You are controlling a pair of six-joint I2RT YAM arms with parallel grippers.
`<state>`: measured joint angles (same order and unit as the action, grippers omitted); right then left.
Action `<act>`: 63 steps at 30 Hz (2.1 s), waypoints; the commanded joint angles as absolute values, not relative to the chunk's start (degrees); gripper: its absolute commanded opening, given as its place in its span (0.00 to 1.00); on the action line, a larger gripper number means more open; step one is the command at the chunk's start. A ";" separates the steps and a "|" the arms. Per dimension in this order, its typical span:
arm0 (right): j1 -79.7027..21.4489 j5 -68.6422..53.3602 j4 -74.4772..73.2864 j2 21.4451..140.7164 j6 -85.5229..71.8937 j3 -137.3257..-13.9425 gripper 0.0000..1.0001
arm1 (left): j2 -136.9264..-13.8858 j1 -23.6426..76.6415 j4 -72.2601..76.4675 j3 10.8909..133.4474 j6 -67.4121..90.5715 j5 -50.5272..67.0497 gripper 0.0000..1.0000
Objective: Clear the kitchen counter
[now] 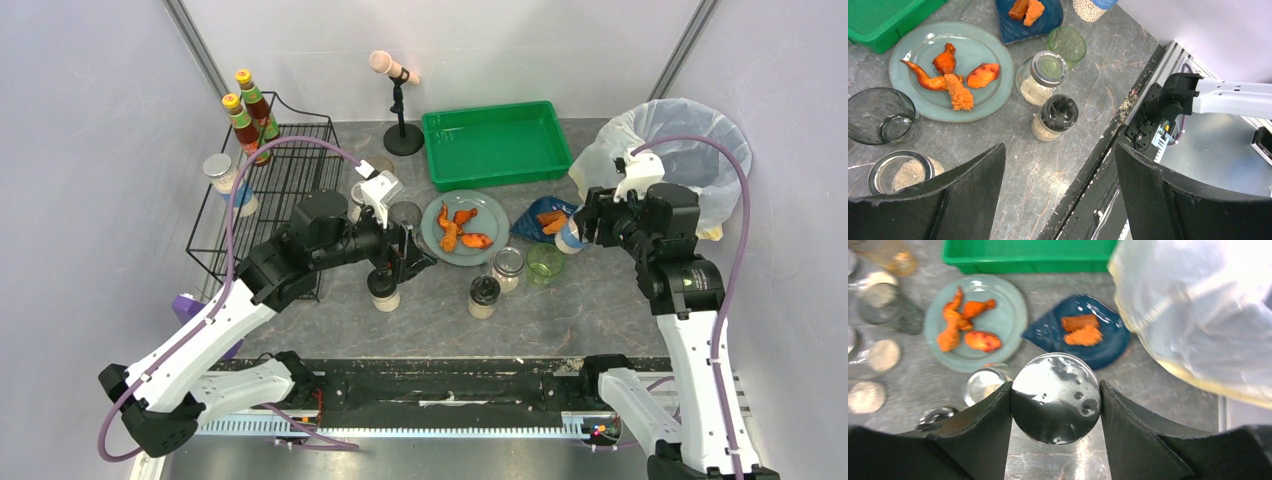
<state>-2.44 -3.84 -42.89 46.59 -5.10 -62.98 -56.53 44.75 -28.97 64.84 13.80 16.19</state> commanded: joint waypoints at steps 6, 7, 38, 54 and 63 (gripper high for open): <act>-9.75 -19.04 -42.24 50.51 -4.22 -75.75 0.36 | -54.91 45.18 -26.37 66.77 9.25 14.23 0.87; -10.73 -20.07 -42.46 51.07 -4.28 -76.56 0.36 | -54.64 45.19 -26.28 66.35 8.40 14.39 0.87; -53.37 -13.06 -36.41 68.50 -7.10 -88.94 0.39 | -54.78 51.95 -10.48 55.88 0.64 21.23 0.89; -53.43 -15.35 -34.53 68.48 -7.56 -86.41 0.41 | -52.64 51.94 -6.46 52.56 0.13 19.99 0.62; -53.43 -17.00 -33.54 68.69 -8.06 -85.66 0.41 | -52.96 51.94 -2.85 51.90 3.20 21.71 0.73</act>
